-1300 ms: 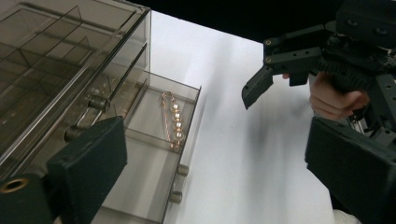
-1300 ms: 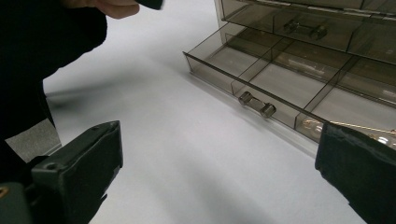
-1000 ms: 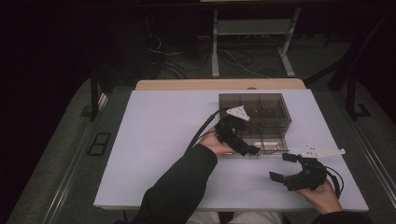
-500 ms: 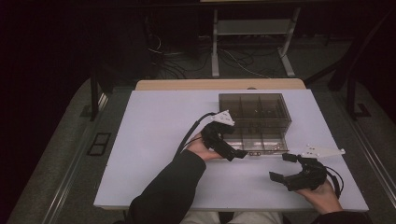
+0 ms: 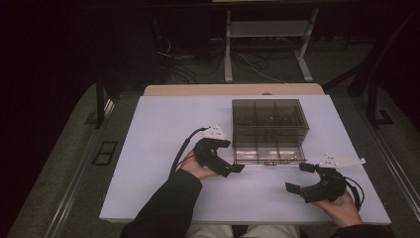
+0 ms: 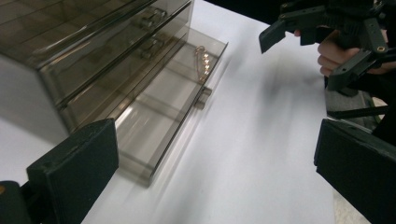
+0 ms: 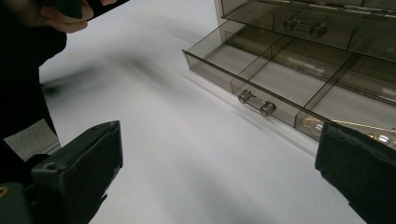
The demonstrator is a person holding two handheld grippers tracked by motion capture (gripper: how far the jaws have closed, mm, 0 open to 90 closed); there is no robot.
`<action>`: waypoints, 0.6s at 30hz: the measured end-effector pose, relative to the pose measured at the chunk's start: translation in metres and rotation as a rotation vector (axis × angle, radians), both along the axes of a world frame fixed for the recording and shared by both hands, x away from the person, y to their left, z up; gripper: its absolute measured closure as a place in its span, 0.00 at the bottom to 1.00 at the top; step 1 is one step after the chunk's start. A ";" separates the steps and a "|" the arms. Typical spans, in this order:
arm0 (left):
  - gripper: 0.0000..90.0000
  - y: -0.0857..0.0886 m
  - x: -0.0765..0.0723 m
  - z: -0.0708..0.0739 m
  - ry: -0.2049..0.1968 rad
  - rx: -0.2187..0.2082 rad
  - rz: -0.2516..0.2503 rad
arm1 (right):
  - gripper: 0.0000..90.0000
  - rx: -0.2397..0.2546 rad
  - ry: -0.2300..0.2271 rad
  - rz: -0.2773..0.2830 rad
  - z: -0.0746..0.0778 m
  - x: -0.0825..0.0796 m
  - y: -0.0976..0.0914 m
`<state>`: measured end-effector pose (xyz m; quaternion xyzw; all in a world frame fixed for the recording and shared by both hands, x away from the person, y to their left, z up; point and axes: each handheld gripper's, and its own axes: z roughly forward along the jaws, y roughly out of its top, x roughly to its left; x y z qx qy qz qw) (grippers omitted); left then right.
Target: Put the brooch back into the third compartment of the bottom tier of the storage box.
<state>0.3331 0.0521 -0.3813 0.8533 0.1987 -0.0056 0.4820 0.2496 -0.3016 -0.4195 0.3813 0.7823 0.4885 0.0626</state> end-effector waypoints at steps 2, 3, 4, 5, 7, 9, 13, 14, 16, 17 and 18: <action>0.00 0.006 -0.002 -0.001 0.001 -0.008 0.012 | 0.00 0.000 0.000 0.000 0.000 0.000 0.000; 0.00 0.009 -0.004 -0.002 0.002 -0.012 0.022 | 0.00 -0.001 0.000 0.000 0.000 0.000 0.000; 0.00 0.012 -0.005 -0.003 0.002 -0.015 0.029 | 0.00 -0.001 0.000 0.000 0.000 0.000 0.000; 0.00 0.015 -0.006 -0.004 0.002 -0.020 0.034 | 0.00 -0.001 0.000 0.000 0.000 0.000 0.000; 0.00 0.020 -0.009 -0.006 0.003 -0.036 0.053 | 0.00 -0.001 0.000 0.000 0.000 0.000 0.000; 0.00 0.027 -0.012 -0.008 -0.007 -0.040 0.071 | 0.00 0.000 0.001 0.000 0.000 0.000 0.000; 0.00 0.040 -0.017 -0.014 -0.006 -0.050 0.110 | 0.00 -0.001 0.001 -0.001 0.000 0.000 0.000; 0.00 0.043 -0.018 -0.016 -0.005 -0.051 0.118 | 0.00 -0.001 0.001 -0.001 0.000 0.000 0.000; 0.00 0.049 -0.021 -0.019 -0.004 -0.052 0.131 | 0.00 -0.001 0.001 -0.001 0.000 0.000 0.000; 0.00 0.052 -0.022 -0.019 -0.004 -0.048 0.134 | 0.00 -0.001 0.001 -0.001 0.000 0.000 0.000; 0.00 0.055 -0.024 -0.021 -0.005 -0.053 0.145 | 0.00 0.000 0.001 0.000 0.000 0.000 0.000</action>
